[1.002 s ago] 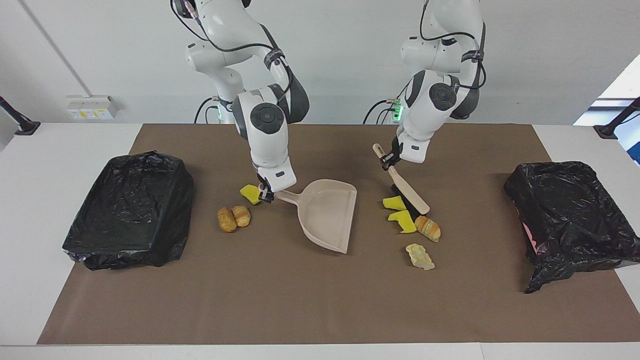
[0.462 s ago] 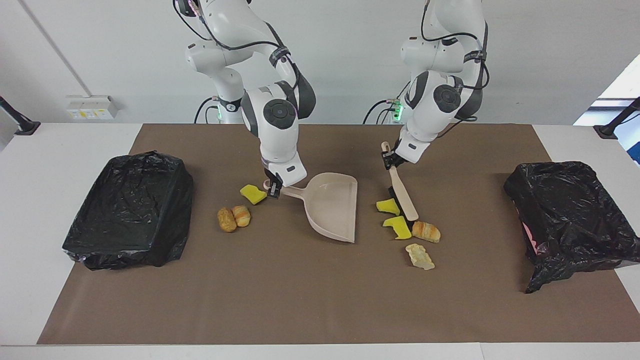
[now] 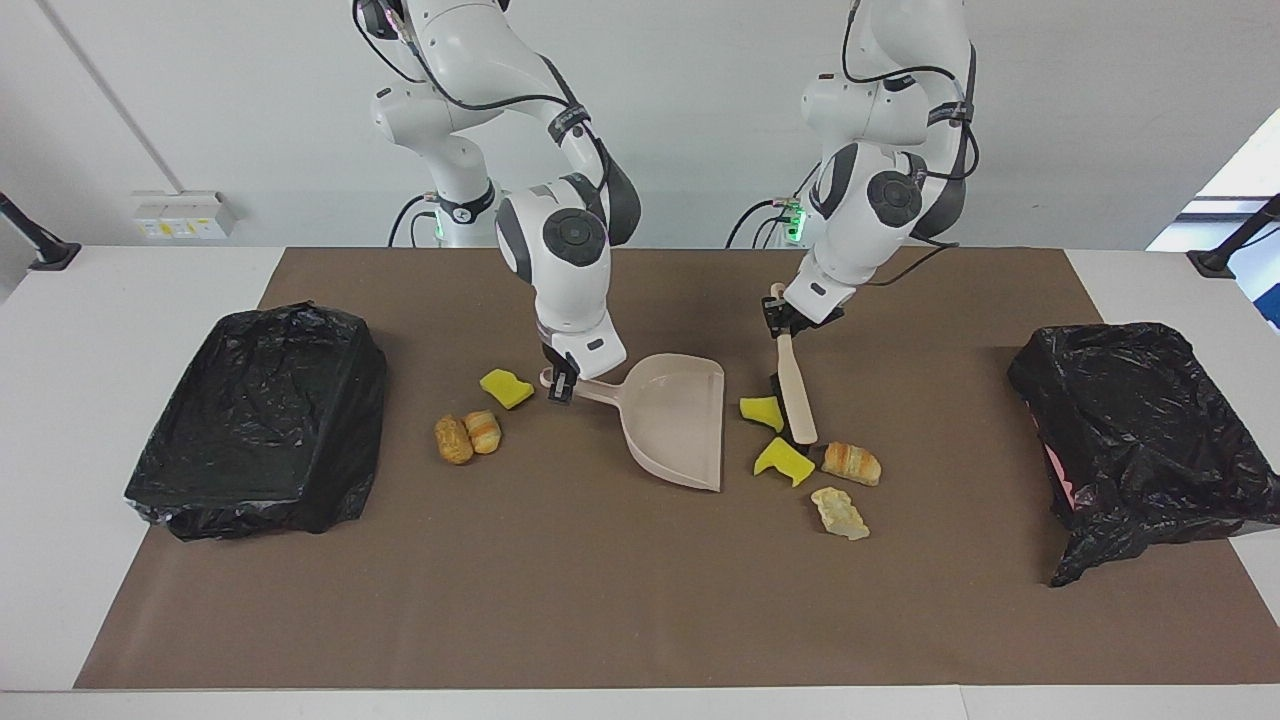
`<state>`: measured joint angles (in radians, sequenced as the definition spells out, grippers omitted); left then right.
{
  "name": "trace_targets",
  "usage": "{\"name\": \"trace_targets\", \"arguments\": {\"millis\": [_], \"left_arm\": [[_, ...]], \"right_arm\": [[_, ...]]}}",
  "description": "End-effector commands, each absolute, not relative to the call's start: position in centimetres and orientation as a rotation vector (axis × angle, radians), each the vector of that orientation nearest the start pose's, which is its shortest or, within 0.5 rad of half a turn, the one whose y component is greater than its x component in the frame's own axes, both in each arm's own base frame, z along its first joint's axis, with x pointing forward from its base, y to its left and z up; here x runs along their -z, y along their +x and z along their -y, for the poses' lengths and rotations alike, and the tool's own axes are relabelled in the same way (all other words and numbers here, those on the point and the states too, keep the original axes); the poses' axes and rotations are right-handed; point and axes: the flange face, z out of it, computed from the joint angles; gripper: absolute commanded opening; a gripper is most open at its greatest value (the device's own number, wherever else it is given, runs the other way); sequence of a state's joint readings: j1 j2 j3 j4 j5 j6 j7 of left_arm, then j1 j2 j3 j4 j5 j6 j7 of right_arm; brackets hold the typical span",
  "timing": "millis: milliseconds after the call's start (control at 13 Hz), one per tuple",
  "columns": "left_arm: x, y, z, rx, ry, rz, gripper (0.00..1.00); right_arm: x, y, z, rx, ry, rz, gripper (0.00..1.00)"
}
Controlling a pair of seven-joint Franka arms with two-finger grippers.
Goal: Sweep and dump trash in bin
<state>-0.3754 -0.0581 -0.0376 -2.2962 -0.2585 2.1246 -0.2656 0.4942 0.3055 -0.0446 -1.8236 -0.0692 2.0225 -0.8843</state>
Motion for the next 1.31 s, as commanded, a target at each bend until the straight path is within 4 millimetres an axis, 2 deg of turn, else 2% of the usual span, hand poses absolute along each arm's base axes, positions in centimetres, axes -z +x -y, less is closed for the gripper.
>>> {"name": "trace_targets", "arguments": {"millis": [0,154,385,539,694,1002,1156,1233], "left_arm": [[-36.7,44.7,20.5,-0.292,-3.294,-0.133,0.0],[-36.7,44.2,21.5,-0.29,-3.291,-0.197,0.0],[-37.3,42.9,24.9,-0.295,-3.283,-0.293,0.0],[-39.4,43.3,26.8,-0.299,-3.296,-0.305,0.0],[-42.1,43.4,28.7,-0.245,-3.324,-0.209,0.0],[-46.3,44.1,30.3,-0.173,-3.396,-0.005,0.0],[-46.9,44.2,30.3,-0.195,-3.398,0.03,0.0],[-46.8,44.4,29.6,-0.204,-3.384,0.039,0.0]], "right_arm": [[-36.3,55.7,-26.6,-0.184,-2.51,1.988,0.0],[-36.3,55.7,-26.5,-0.179,-2.514,1.984,0.0],[-36.3,55.7,-26.6,-0.183,-2.531,1.963,0.0],[-36.3,55.6,-26.7,-0.18,-2.531,1.963,0.0],[-36.3,55.7,-26.6,-0.18,-2.539,1.954,0.0],[-36.3,55.7,-26.6,-0.182,-2.539,1.954,0.0],[-36.3,55.7,-26.5,-0.178,-2.541,1.952,0.0],[-36.3,55.7,-26.5,-0.178,-2.541,1.952,0.0]]}}
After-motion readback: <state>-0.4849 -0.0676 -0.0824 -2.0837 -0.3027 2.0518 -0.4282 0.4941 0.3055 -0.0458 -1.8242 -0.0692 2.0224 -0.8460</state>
